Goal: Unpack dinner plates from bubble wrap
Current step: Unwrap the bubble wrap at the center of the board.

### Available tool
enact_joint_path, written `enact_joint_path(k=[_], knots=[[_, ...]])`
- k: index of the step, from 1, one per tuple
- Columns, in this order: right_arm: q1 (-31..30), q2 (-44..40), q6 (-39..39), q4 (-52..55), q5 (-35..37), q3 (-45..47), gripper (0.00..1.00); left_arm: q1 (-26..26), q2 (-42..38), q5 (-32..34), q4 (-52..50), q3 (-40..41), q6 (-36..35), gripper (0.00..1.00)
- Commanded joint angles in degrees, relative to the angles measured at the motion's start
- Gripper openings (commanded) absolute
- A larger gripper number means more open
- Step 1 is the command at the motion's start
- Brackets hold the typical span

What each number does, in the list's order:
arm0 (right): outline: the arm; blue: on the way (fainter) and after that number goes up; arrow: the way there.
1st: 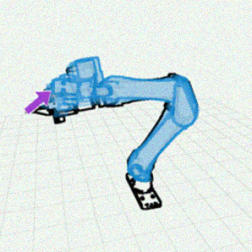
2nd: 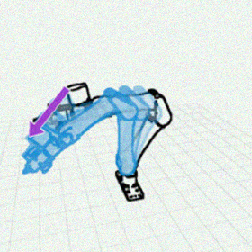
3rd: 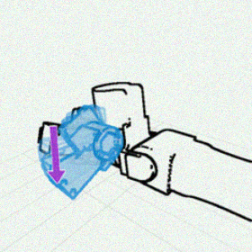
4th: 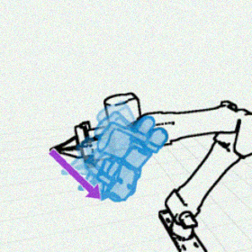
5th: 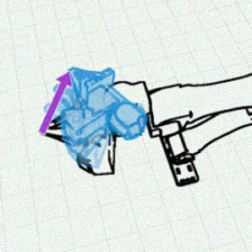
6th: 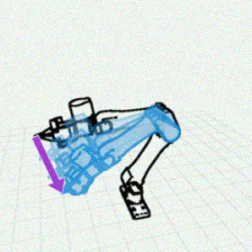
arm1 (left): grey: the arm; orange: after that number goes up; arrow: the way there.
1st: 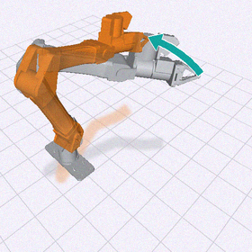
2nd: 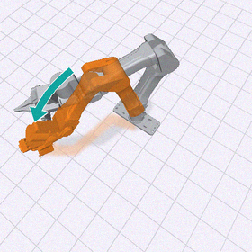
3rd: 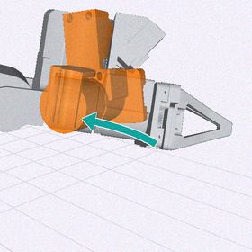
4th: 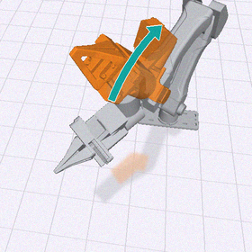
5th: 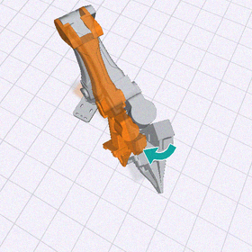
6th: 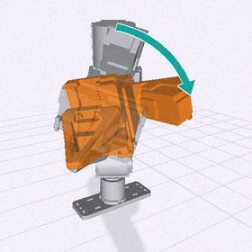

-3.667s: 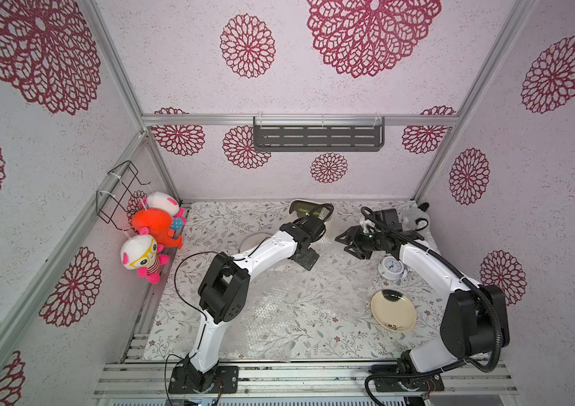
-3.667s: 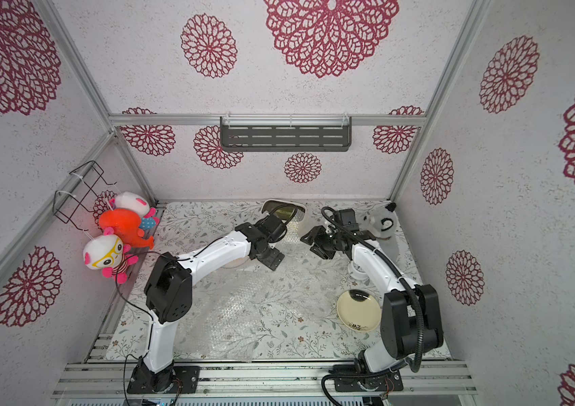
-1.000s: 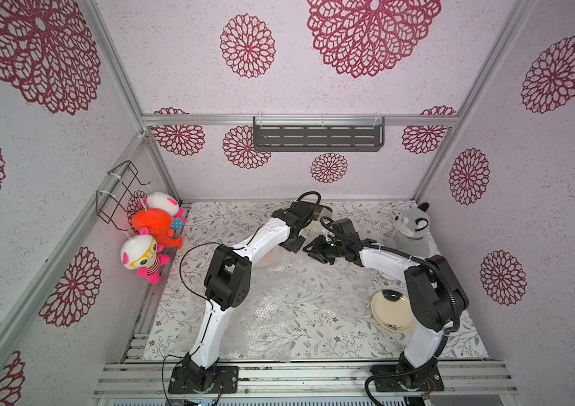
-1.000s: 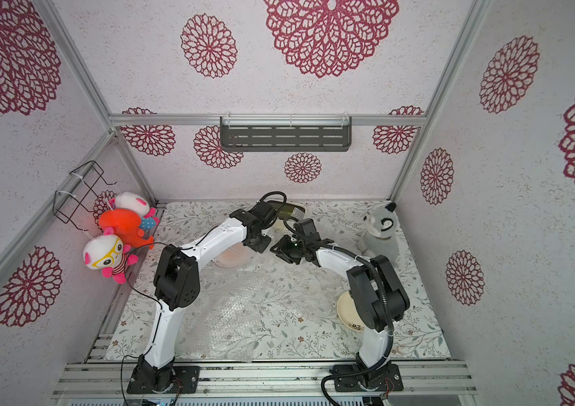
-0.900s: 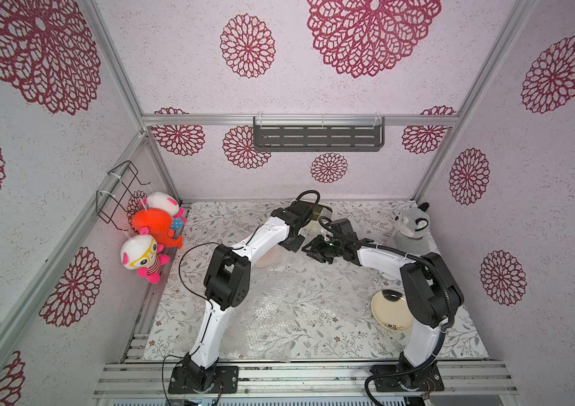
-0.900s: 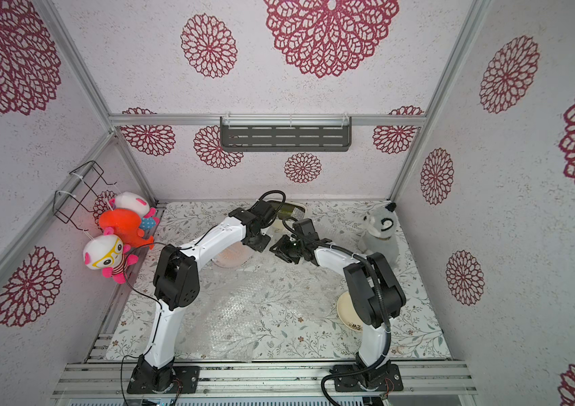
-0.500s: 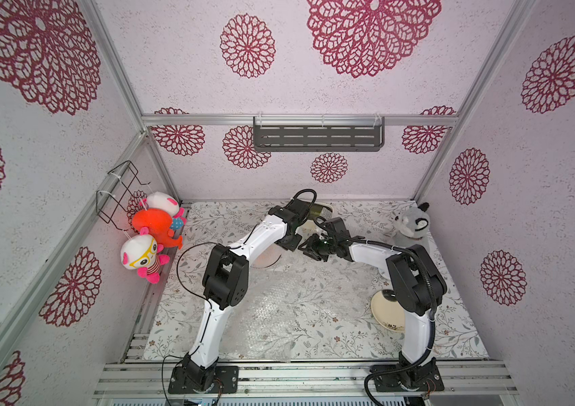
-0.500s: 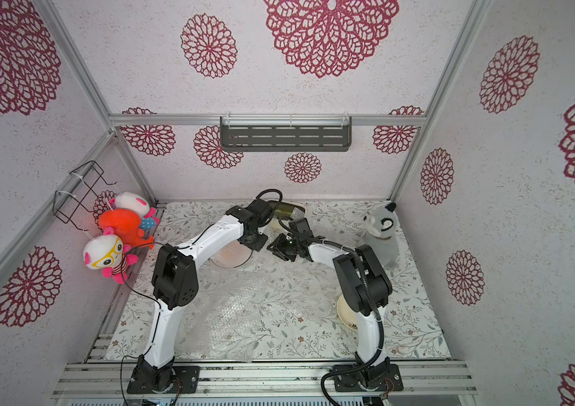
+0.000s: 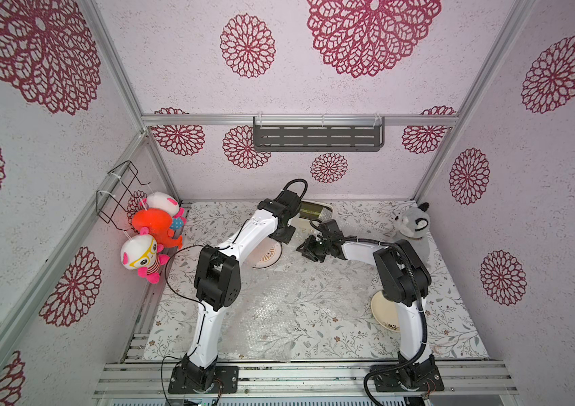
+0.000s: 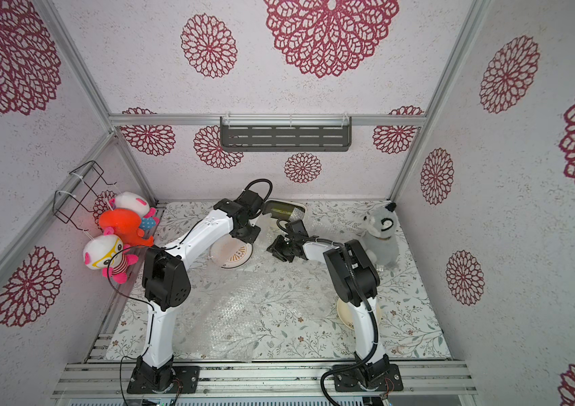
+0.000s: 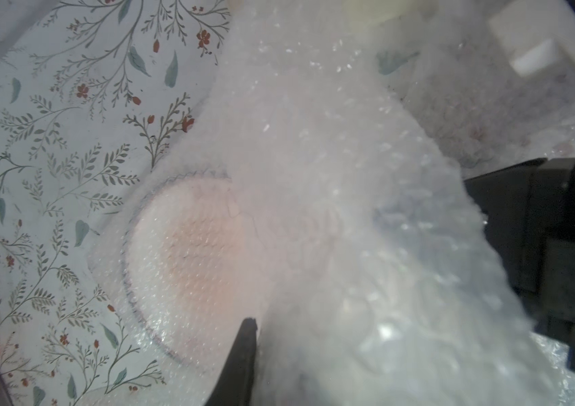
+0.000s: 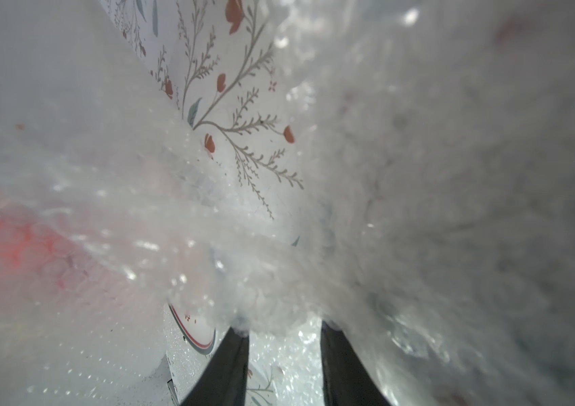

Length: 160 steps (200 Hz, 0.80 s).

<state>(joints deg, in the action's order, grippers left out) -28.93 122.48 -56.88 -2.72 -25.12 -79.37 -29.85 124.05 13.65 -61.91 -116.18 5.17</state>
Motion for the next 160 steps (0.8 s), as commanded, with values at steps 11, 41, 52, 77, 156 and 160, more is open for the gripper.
enact_joint_path(k=[11,41,52,77,156,160], knots=[[-0.2,1.5,-2.1,1.7,2.4,-1.1,0.36,2.5,-2.9,0.1,-0.5,-1.1,-0.6,0.16],[-0.2,2.4,-2.4,3.0,3.1,-1.7,0.36,4.6,-2.9,0.2,-0.3,-3.0,-0.9,0.15],[-0.1,2.8,-2.8,3.9,3.4,-1.8,0.36,5.3,-3.0,-0.4,-0.2,-3.6,-0.7,0.14],[-0.2,3.6,-3.6,4.8,3.8,-1.9,0.35,6.2,-3.2,0.2,0.2,-4.6,-1.0,0.13],[-0.1,5.3,-4.8,7.8,4.5,-1.6,0.22,8.0,-3.6,0.2,4.1,-8.2,-0.7,0.04],[-0.1,5.4,-4.6,7.4,4.1,-1.6,0.23,8.0,-3.5,0.1,4.0,-8.1,-0.8,0.04]])
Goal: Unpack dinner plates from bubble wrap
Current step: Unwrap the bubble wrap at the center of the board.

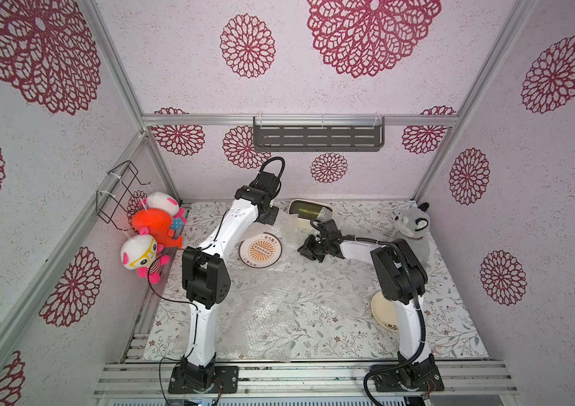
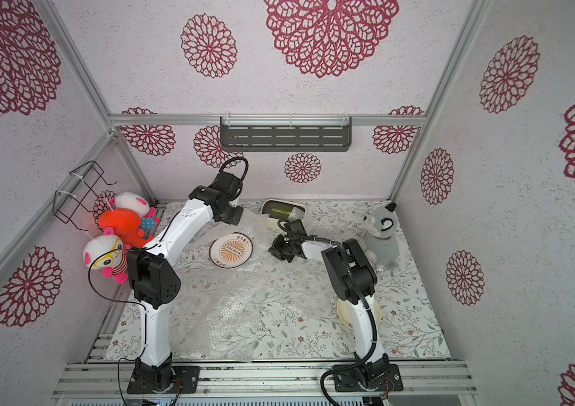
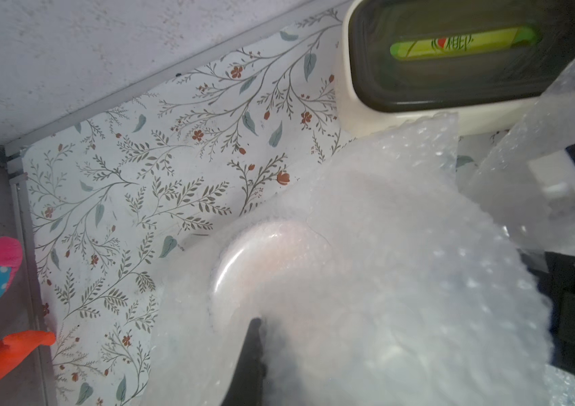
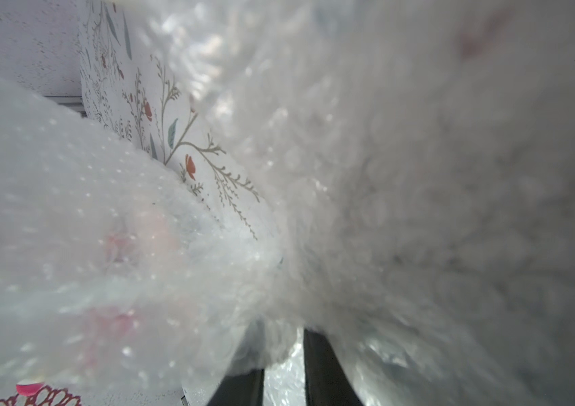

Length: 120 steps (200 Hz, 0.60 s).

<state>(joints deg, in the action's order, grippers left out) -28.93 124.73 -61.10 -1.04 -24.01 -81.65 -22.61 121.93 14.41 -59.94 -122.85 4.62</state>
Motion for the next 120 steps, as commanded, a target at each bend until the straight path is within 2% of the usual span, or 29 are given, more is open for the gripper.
enact_joint_path(k=[1,17,43,71,120], knots=[[-0.1,3.1,-0.4,5.4,2.8,0.7,0.23,0.8,-1.3,-0.7,2.0,-1.4,-0.3,0.04],[-0.2,2.0,1.2,2.9,1.9,0.7,0.3,0.7,-1.1,-1.1,1.8,-0.6,-0.5,0.04],[-0.1,1.8,4.2,7.7,3.5,-2.5,0.3,1.3,-2.3,0.5,4.0,1.9,-0.3,0.04],[-0.2,1.7,4.2,8.5,2.5,-3.3,0.34,2.4,-0.9,1.8,4.9,-0.8,-0.9,0.07],[-0.3,-6.0,5.5,9.0,1.2,-0.5,0.47,4.5,3.8,1.6,7.8,-5.6,-3.7,0.12]])
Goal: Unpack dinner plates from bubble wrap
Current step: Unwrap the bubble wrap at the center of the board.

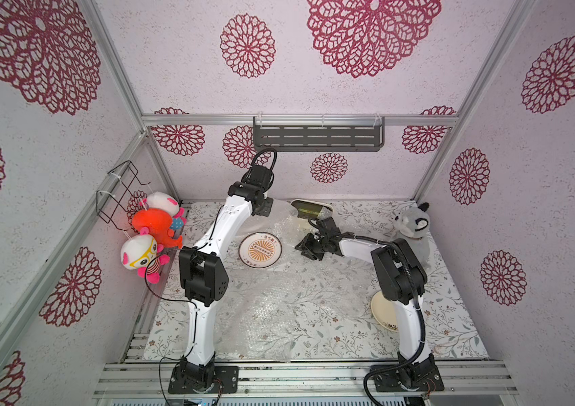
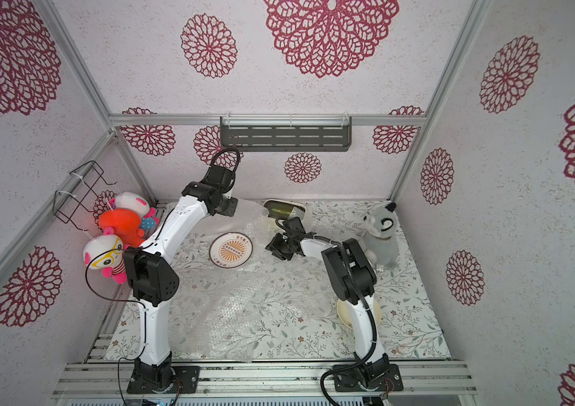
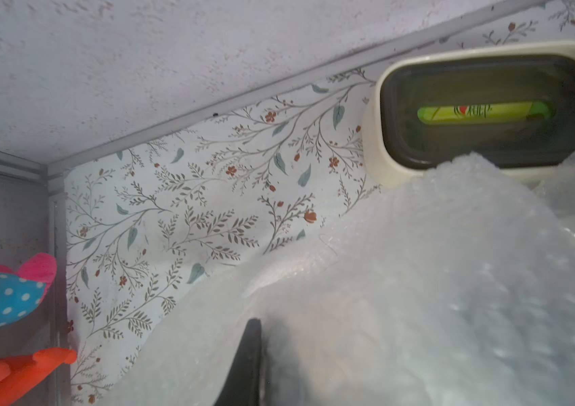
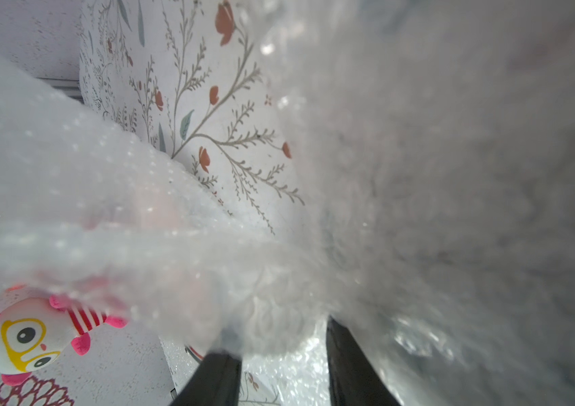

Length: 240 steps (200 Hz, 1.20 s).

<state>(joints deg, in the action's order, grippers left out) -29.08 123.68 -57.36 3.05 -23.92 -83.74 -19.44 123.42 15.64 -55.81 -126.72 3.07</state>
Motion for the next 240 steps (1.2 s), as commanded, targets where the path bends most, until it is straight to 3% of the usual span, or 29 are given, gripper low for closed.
enact_joint_path(k=[1,74,115,140,175,240], knots=[[-0.1,-5.2,1.8,4.9,1.1,1.6,0.47,1.4,2.3,0.4,3.8,-1.8,-2.1,0.12],[-0.1,-15.9,5.1,12.7,1.1,2.8,0.55,3.8,7.8,-2.1,6.9,-6.0,-2.3,0.25],[0.1,-18.5,7.6,17.6,1.6,1.5,0.56,5.6,9.3,-3.3,7.5,-7.0,-1.2,0.5],[0.5,-19.8,8.2,18.7,1.8,1.3,0.56,6.6,9.2,-3.5,7.5,-7.6,-0.4,0.75],[0.9,-20.8,10.4,21.5,2.3,-1.1,0.57,7.4,7.2,-3.6,8.3,-8.7,0.2,1.0],[-0.2,-20.7,10.2,20.3,-1.3,-1.7,0.56,7.5,2.3,-6.1,6.8,-9.5,2.5,0.98]])
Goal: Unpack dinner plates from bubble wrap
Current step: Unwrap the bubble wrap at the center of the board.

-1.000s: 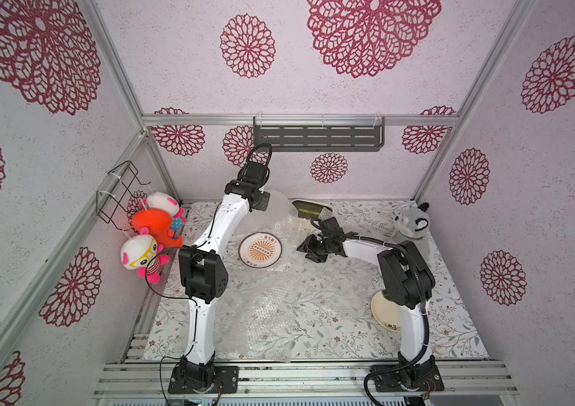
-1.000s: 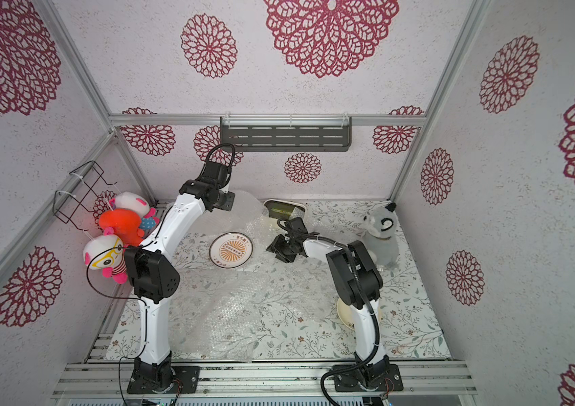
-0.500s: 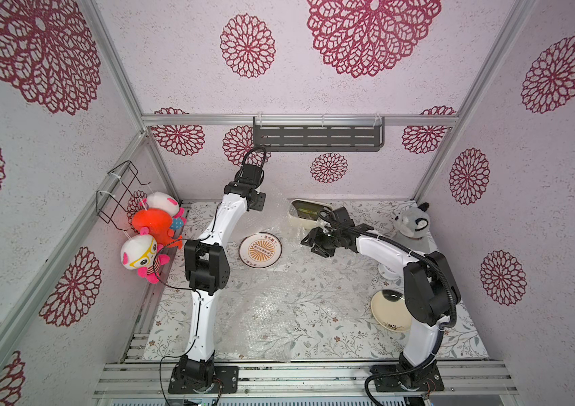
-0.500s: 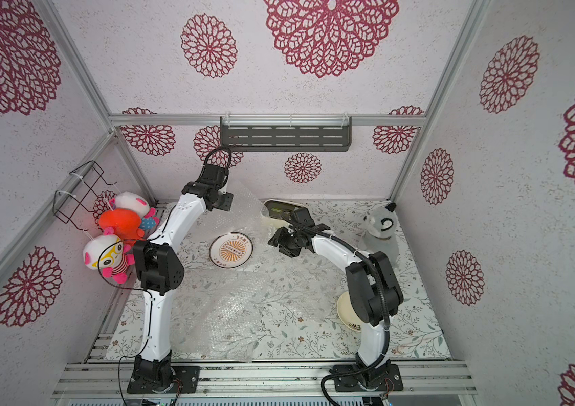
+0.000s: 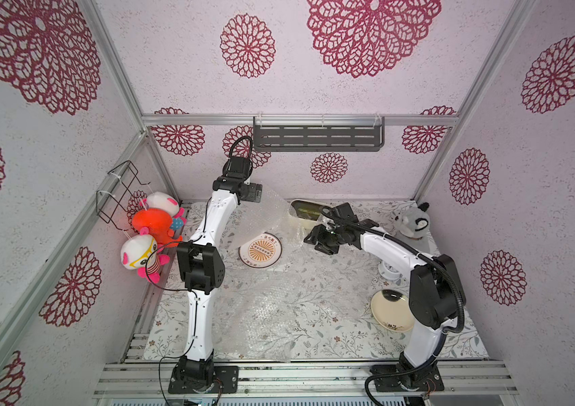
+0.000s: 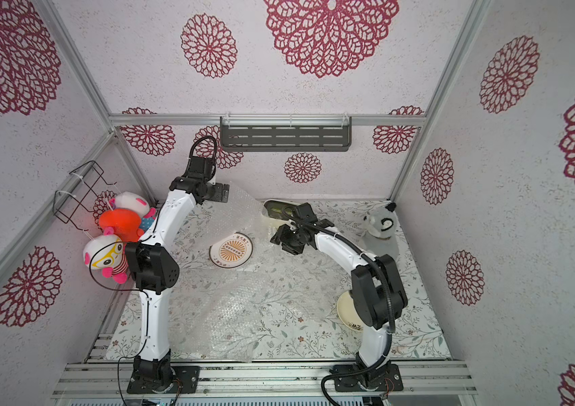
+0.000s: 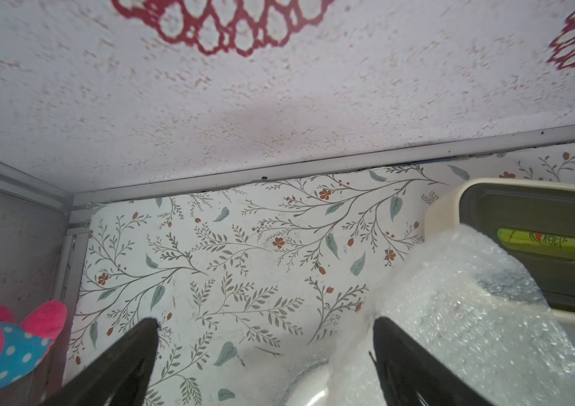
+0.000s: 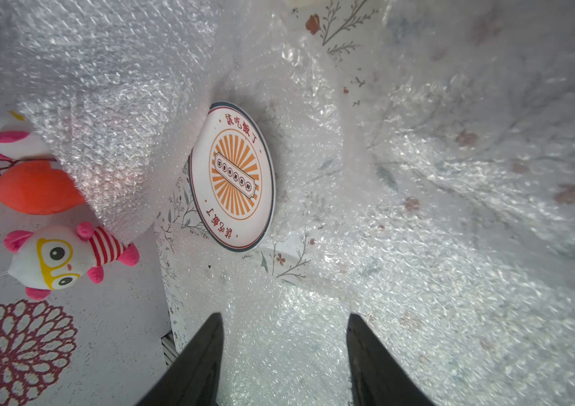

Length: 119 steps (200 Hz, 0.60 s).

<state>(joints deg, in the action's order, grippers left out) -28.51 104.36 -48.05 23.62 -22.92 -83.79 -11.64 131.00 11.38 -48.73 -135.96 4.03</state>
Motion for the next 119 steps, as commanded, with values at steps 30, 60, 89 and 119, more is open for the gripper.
enact_joint_path(k=[30,60,89,119], knots=[[-4.5,7.6,1.6,-1.3,-6.0,-9.3,0.54,-2.3,-12.0,-1.1,-2.8,7.5,5.9,0.98],[-7.0,17.7,-4.1,-10.5,-7.3,-16.0,0.49,-4.3,-23.0,1.9,-4.5,20.3,10.0,0.98],[-8.7,29.4,-7.5,-12.2,-8.5,-28.5,0.45,-4.6,-32.5,-0.8,-4.6,32.2,16.9,0.98],[-9.0,35.8,-12.7,-16.8,-9.5,-35.0,0.44,-7.7,-39.6,-2.4,-2.6,46.2,18.3,0.98]])
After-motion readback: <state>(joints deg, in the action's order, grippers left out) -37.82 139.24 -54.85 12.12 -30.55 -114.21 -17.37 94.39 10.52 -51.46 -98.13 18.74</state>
